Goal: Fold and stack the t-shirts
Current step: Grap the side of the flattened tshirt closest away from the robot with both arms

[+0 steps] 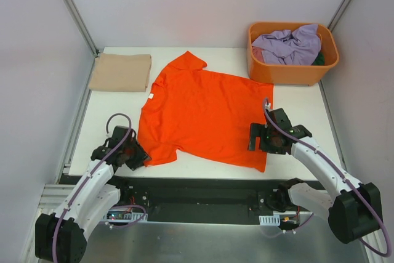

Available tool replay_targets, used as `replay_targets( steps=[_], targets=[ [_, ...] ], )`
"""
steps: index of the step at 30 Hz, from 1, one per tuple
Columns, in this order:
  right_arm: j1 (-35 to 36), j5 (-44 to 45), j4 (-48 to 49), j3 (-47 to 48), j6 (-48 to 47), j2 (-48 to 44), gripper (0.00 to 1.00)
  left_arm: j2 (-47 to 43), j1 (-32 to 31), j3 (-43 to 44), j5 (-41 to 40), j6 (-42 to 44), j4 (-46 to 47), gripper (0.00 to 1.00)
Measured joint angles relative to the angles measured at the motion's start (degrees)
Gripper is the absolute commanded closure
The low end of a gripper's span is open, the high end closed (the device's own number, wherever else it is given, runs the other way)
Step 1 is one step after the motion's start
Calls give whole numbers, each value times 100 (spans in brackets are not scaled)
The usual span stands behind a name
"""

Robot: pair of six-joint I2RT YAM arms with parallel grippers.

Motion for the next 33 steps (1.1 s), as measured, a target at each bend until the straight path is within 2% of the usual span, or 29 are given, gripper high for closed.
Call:
replay_targets(
  steps=[5, 11, 16, 21, 24, 29, 33],
  targets=[
    [0, 2, -2, 0, 0, -37, 4, -195, -2, -201, 295, -52, -17, 61],
    [0, 2, -15, 0, -2, -66, 4, -470, -2, -245, 402, -136, -105, 69],
    [0, 2, -94, 0, 0, -133, 3, -481, -2, -245, 389, -175, -122, 100],
    [122, 0, -269, -66, 76, -337, 1, -446, -2, -216, 380, -157, -127, 100],
    [533, 4, -439, -85, 262, -404, 1, -501, -2, -155, 382, -155, -127, 100],
    [1399, 210, -752, -90, 691, -391, 5, -737, -2, -90, 396, -153, -114, 100],
    [1572, 299, -734, -269, 968, -227, 13, -763, -2, -22, 398, -144, -90, 100]
  ],
)
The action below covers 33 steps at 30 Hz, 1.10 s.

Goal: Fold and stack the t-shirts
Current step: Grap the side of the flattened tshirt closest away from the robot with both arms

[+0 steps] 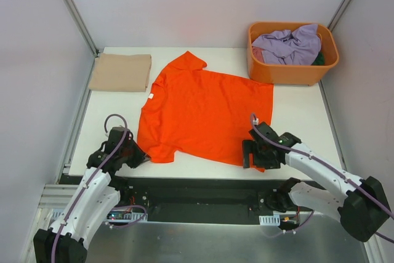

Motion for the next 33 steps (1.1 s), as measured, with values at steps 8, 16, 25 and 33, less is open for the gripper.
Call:
replay_targets(
  steps=[8, 16, 25, 33],
  targets=[
    [4, 114, 310, -256, 267, 811, 34, 37, 0, 79, -2, 9, 13, 100],
    [9, 354, 343, -256, 319, 914, 39, 131, 0, 177, -33, 11, 87, 100],
    [2, 470, 229, -240, 20, 1069, 63, 313, 0, 354, -297, 33, 129, 100],
    [0, 448, 203, -240, -232, 1078, 85, 391, 0, 472, -315, 33, 136, 100]
  ],
)
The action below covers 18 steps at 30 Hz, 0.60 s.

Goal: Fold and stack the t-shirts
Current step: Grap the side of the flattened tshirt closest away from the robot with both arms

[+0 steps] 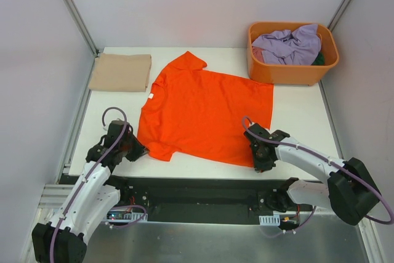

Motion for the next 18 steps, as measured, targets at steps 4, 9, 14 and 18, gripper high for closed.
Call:
replay_targets(
  steps=[4, 9, 14, 18],
  targets=[
    [0, -20, 0, 33, -109, 0, 93, 81, 0, 131, 2, 0, 17, 100],
    [-11, -17, -4, 243, -262, -46, 96, 315, 0, 361, 9, 0, 170, 100],
    [-149, -22, -9, 575, -413, -131, 96, 782, 0, 634, 61, 13, 428, 100],
    [-389, -52, -15, 833, -535, -131, 96, 1222, 0, 997, 76, 44, 671, 100]
  ],
)
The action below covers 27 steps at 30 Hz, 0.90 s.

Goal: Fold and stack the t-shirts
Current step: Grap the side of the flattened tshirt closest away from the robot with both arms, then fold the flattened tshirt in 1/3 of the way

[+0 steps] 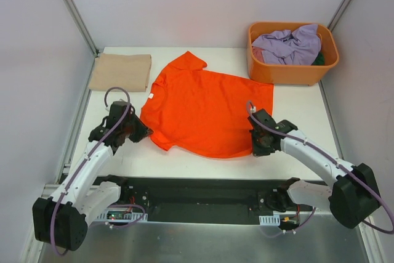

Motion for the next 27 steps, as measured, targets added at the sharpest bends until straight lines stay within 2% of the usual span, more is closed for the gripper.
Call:
replay_targets(
  steps=[12, 27],
  targets=[
    [-901, -275, -11, 625, -258, 232, 96, 1679, 0, 1364, -85, 225, 651, 100],
    [-1690, -396, 382, 1491, -669, 1574, 94, 4030, 0, 3163, -70, 914, 1001, 100]
  ],
)
